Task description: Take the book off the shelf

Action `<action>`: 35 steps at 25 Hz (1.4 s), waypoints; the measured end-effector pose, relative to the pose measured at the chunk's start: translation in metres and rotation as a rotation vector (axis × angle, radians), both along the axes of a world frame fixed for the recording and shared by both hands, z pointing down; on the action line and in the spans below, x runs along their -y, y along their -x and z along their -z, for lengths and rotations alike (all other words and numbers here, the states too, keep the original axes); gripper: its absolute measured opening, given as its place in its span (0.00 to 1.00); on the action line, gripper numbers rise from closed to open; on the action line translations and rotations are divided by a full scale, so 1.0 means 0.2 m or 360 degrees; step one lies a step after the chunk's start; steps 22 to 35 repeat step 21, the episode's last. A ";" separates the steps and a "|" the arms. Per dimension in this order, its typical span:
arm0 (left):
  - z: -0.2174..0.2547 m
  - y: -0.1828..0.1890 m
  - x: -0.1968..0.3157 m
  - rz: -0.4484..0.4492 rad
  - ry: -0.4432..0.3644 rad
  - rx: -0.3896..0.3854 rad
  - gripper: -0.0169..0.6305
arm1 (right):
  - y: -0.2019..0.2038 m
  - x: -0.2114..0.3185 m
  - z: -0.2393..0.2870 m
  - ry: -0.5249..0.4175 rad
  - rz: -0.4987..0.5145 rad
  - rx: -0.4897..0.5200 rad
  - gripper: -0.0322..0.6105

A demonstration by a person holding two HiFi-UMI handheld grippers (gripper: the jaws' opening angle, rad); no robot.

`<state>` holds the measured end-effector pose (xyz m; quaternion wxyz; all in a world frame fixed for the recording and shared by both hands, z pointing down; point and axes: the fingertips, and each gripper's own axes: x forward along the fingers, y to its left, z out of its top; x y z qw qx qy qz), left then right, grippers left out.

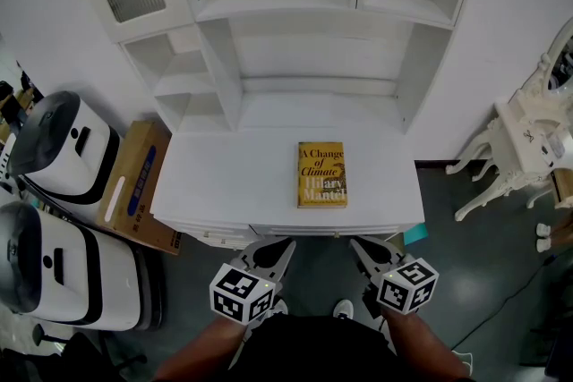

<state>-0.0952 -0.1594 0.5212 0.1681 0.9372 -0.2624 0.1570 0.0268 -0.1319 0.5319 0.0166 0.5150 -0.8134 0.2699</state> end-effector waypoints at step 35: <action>0.01 0.01 -0.01 0.0024 -0.0013 -0.0002 0.04 | 0.00 -0.01 -0.01 0.0006 0.0008 0.0000 0.09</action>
